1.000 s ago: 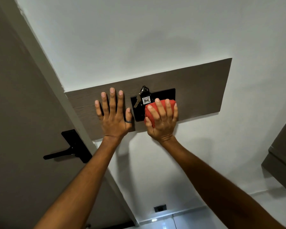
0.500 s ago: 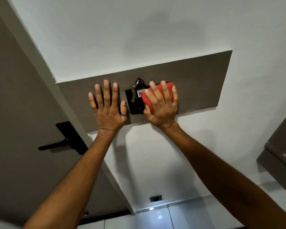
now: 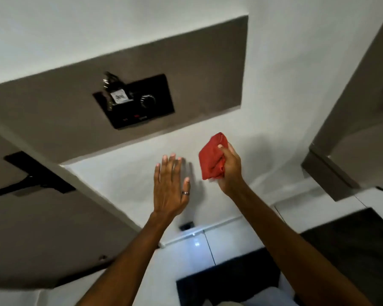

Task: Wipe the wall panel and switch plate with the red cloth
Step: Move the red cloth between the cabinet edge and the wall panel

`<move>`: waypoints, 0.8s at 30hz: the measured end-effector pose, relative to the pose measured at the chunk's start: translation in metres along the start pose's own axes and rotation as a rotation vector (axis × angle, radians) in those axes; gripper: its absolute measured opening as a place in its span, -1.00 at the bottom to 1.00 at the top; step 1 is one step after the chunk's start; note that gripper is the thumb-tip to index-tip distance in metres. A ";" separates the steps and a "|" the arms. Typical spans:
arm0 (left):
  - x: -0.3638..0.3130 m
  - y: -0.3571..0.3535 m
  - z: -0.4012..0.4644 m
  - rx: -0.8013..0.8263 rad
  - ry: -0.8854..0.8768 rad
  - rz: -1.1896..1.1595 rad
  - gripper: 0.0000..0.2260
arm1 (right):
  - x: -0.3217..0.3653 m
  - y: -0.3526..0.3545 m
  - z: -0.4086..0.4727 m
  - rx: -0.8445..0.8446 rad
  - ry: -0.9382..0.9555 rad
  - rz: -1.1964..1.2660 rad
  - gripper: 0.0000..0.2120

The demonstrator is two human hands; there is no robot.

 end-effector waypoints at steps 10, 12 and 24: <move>-0.175 -0.129 0.037 0.400 -0.113 -0.172 -0.44 | 0.067 0.237 0.059 -0.270 -0.289 0.081 -0.59; -0.207 -0.153 0.039 0.472 -0.129 -0.183 -0.44 | 0.111 0.284 0.081 -0.332 -0.196 -0.039 -0.64; -0.345 -0.269 0.049 0.736 -0.166 -0.122 -0.40 | 0.190 0.455 0.248 0.155 0.419 -1.964 -0.47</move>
Point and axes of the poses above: each hand's wrist, its own z-axis towards the middle knuckle, its own y-axis out of the back of the hand, x = y × z, the point moved 6 cm from there along z, towards the middle knuckle, and after that the axes turned 13 degrees about -x, right-handed, at the moved point
